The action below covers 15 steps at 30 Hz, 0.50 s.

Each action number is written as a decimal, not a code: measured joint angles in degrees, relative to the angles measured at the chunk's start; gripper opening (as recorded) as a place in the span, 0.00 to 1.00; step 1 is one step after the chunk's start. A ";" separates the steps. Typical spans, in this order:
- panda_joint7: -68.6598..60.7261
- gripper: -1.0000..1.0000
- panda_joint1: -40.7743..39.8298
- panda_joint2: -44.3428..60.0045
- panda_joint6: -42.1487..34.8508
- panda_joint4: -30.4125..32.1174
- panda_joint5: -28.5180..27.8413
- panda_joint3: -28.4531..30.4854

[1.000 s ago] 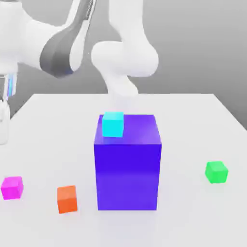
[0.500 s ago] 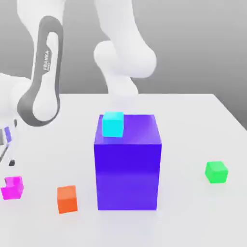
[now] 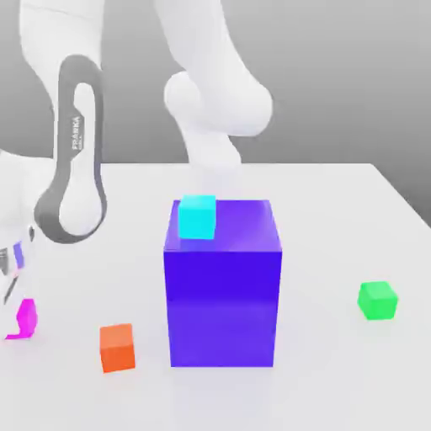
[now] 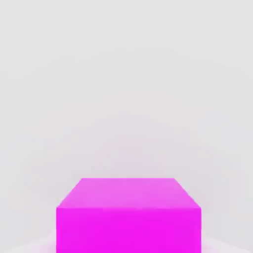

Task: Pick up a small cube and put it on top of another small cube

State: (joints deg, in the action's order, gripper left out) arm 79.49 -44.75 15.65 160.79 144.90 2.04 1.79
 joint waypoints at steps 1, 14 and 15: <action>0.26 0.00 0.10 -1.63 -1.34 0.37 -0.37 0.15; -7.59 0.00 17.68 -6.84 -11.68 -4.57 -9.38 -16.66; -7.56 0.00 19.08 -7.29 -12.22 -4.59 -9.21 -18.21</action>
State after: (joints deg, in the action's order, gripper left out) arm 71.94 -25.67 8.36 148.56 140.31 -7.17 -16.42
